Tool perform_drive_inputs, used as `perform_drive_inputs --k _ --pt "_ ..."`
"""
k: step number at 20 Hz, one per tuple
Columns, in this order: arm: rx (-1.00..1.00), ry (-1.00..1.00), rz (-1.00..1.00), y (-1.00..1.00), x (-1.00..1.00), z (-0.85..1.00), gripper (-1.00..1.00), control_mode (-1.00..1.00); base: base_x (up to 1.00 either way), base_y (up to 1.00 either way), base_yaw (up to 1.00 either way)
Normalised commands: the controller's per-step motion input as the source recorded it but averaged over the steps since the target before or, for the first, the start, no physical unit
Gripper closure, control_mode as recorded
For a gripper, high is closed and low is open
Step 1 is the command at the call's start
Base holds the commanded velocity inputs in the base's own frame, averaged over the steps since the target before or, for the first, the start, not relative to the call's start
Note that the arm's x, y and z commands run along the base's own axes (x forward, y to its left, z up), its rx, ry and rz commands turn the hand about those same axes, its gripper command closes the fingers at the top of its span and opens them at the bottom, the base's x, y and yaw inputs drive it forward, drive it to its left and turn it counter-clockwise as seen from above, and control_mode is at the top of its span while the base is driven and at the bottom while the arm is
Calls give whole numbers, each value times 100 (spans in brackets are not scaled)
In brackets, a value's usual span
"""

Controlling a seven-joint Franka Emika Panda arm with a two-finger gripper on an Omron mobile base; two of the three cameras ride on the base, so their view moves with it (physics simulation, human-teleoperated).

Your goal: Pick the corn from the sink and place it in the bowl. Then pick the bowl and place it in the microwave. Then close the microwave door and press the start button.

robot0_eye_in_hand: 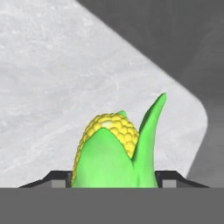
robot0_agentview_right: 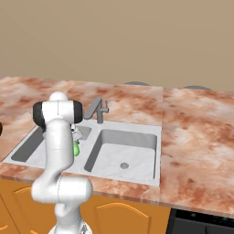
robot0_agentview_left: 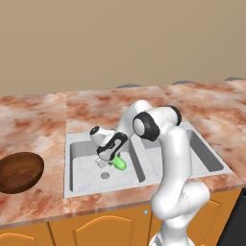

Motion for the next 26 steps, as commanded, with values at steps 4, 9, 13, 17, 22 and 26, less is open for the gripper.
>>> perform_drive_inputs --k 4,9,13,17,22,26 --pt "0 -23 -1 1 -56 9 100 -100 0 0 0" --pt "0 -27 0 1 -52 90 100 -100 0 0 0" --pt "0 -18 0 0 -65 100 100 -100 0 0 0" --pt "0 -3 0 9 -61 100 100 -100 0 0 0" --pt "3 0 0 15 -53 100 100 -100 0 0 0" --pt "5 0 0 23 -40 100 100 -100 0 0 0"
